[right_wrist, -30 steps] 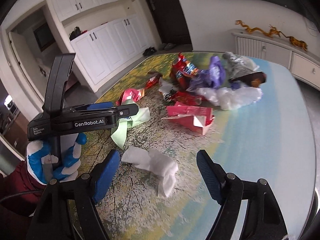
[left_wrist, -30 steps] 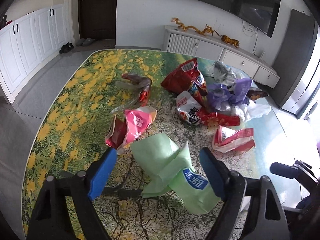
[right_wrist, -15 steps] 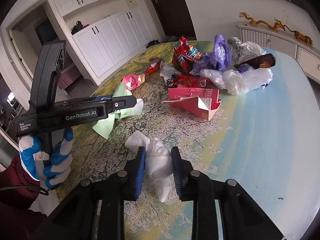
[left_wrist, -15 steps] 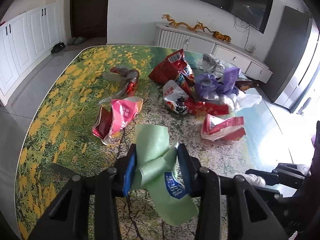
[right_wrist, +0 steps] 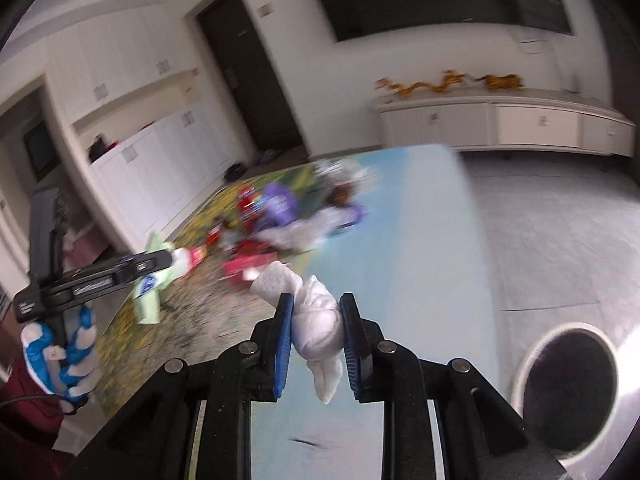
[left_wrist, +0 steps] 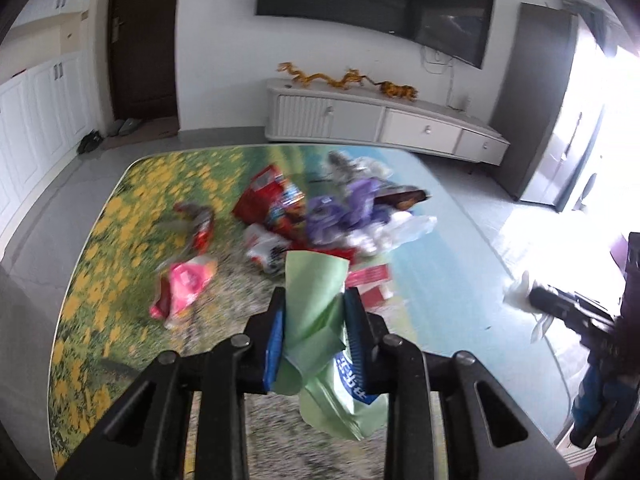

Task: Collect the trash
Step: 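Carry both items over the white bin and open both grippers to drop them, then grasp the pink wrapper with the left gripper while the right gripper grasps the clear plastic bag, then carry both items to the white bin and open both grippers over it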

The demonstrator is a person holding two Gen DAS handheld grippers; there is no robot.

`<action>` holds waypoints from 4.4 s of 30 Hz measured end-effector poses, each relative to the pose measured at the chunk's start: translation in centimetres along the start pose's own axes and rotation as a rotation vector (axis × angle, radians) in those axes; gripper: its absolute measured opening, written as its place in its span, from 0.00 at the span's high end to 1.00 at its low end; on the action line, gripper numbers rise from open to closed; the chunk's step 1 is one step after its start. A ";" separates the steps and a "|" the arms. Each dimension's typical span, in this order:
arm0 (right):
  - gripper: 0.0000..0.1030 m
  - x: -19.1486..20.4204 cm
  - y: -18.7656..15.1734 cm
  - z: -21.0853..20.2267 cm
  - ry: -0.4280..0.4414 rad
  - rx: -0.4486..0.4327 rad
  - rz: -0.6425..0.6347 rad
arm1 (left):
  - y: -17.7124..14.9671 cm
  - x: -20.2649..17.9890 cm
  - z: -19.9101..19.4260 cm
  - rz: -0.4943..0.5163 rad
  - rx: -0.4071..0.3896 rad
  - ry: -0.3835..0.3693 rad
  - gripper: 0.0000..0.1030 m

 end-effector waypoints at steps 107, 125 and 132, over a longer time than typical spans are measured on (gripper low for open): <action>0.94 3.2 4.5 13.2 0.005 0.165 0.148 | -4.2 14.2 7.7 -0.304 0.061 0.002 0.73; 0.94 2.9 5.8 3.1 -0.013 -0.029 0.136 | -2.8 11.1 0.6 -0.251 -0.041 0.031 0.75; 0.94 1.3 5.4 -0.9 -0.015 -0.086 0.165 | -1.6 8.0 -2.2 -0.195 -0.078 0.033 0.75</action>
Point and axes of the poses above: each gripper's, at about its wrist camera, not at the fingertips, and z roughly the way its jaws point, x to its left, y to its top, the point moved 9 cm from there along z, roughly the way its jaws point, and after that the axes turned 10 degrees about z, right-handed, at the moved point
